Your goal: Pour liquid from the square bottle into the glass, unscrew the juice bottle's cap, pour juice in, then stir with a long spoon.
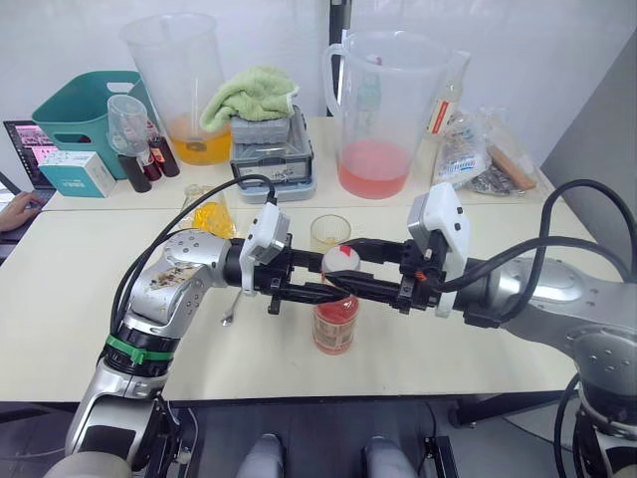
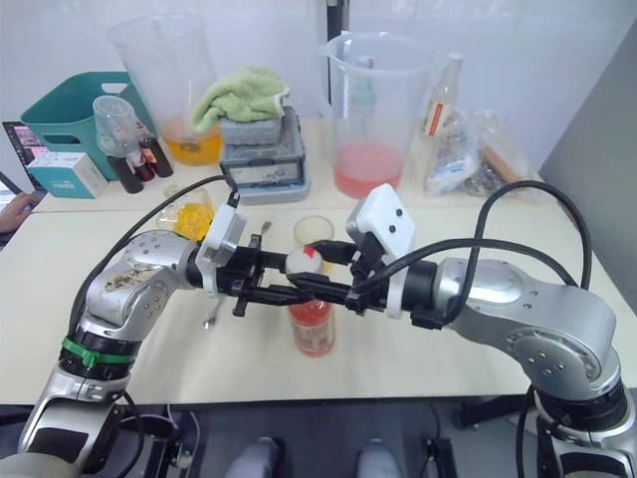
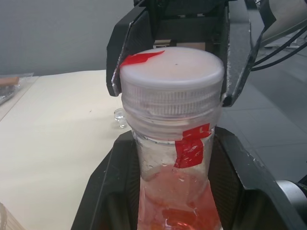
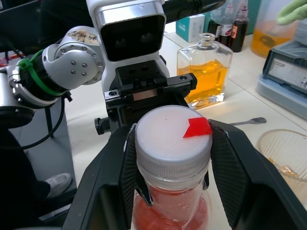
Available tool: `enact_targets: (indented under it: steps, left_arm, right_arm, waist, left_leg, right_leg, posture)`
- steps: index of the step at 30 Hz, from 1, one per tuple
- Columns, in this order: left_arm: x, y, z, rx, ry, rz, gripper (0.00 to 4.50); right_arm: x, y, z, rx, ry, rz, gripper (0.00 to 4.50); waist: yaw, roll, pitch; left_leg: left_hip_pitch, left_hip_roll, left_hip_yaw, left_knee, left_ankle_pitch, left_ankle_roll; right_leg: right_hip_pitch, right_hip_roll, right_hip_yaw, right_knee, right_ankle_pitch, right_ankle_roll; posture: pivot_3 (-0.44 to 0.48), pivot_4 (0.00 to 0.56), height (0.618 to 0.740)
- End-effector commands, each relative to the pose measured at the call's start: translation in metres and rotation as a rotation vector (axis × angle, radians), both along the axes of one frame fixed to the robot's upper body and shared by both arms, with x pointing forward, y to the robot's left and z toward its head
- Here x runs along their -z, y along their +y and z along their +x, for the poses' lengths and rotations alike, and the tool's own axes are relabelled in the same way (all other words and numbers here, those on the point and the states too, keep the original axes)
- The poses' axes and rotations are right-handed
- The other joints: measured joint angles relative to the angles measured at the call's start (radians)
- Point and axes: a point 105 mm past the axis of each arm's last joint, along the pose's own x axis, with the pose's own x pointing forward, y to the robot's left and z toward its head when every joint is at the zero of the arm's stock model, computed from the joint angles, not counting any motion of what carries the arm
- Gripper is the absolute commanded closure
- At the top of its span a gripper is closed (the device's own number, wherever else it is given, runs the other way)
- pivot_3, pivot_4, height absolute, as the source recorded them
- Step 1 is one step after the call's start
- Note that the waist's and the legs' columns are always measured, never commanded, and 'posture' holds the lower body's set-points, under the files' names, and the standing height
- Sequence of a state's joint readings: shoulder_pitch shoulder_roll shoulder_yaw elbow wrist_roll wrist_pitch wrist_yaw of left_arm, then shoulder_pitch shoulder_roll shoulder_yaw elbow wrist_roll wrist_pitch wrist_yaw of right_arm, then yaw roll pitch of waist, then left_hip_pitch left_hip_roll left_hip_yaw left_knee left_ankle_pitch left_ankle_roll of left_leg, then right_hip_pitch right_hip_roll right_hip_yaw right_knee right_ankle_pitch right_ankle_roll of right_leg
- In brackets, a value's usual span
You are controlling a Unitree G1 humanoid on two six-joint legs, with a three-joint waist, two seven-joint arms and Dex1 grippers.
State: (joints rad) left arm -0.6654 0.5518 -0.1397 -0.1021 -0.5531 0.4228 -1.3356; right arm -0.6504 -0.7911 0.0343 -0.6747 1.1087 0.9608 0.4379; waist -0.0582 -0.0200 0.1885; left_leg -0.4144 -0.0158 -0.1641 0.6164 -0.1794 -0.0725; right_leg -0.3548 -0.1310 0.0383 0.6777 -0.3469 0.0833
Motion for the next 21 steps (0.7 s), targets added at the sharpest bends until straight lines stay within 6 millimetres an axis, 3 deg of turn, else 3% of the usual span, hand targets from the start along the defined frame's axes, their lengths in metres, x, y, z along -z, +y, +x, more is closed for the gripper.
enact_targets:
  steps: [1,5,8,10,13,19,21]
  left_arm:
    - [0.000,0.000,-0.001,0.005,-0.012,0.017,2.94]
    - [0.003,0.001,-0.001,0.027,-0.012,0.040,2.94]
    - [0.004,0.001,-0.002,0.037,-0.012,0.044,2.94]
    - [0.004,0.001,-0.004,0.044,-0.014,0.050,2.94]
    - [0.003,0.000,-0.005,0.052,-0.015,0.055,2.94]
    - [0.001,0.001,-0.005,0.054,-0.016,0.056,2.94]
    - [0.001,0.001,-0.005,0.054,-0.017,0.054,2.94]
  right_arm:
    - [-0.009,0.001,-0.003,-0.172,-0.073,-0.041,2.79]
    - [-0.003,-0.005,-0.005,-0.539,-0.012,-0.148,2.79]
    - [0.003,-0.003,0.017,-0.684,-0.025,-0.260,2.79]
    - [-0.007,0.012,0.030,-0.784,-0.039,-0.259,2.79]
    - [-0.011,0.027,0.041,-0.835,-0.077,-0.283,2.79]
    - [-0.014,0.031,0.039,-0.878,-0.088,-0.318,2.79]
    - [-0.021,0.029,0.038,-0.868,-0.075,-0.294,1.71]
  waist:
    - [-0.001,0.000,0.000]
    - [-0.007,0.000,0.000]
    - [-0.016,0.000,0.000]
    - [-0.021,0.000,0.000]
    - [-0.028,0.000,0.000]
    - [-0.028,0.000,0.000]
    - [-0.028,0.000,0.000]
  left_leg:
    - [0.000,0.000,0.000,0.000,0.000,0.000]
    - [0.000,0.000,0.000,0.000,0.000,0.000]
    - [0.000,0.000,0.000,-0.001,0.000,0.000]
    - [0.002,0.000,0.000,-0.002,0.000,0.000]
    - [0.002,0.000,-0.001,-0.003,0.000,0.000]
    - [0.003,0.000,-0.002,-0.002,0.001,-0.001]
    - [0.004,0.000,-0.002,-0.002,0.002,-0.003]
  right_leg:
    - [0.000,0.000,0.000,0.000,0.000,0.000]
    - [0.000,0.000,0.000,-0.001,0.000,0.000]
    - [0.001,0.000,0.000,-0.002,0.000,0.000]
    - [0.001,0.000,0.000,-0.002,0.000,0.000]
    - [0.001,0.000,-0.001,-0.003,0.000,0.000]
    - [0.002,0.000,-0.001,-0.001,0.000,0.000]
    - [0.002,0.000,-0.001,0.001,0.000,0.000]
  posture:
    - [0.000,0.150,0.740]
    - [0.000,0.150,0.740]
    - [0.000,0.150,0.740]
    - [0.000,0.150,0.740]
    - [0.000,0.150,0.740]
    - [0.000,0.150,0.740]
    - [0.000,0.150,0.740]
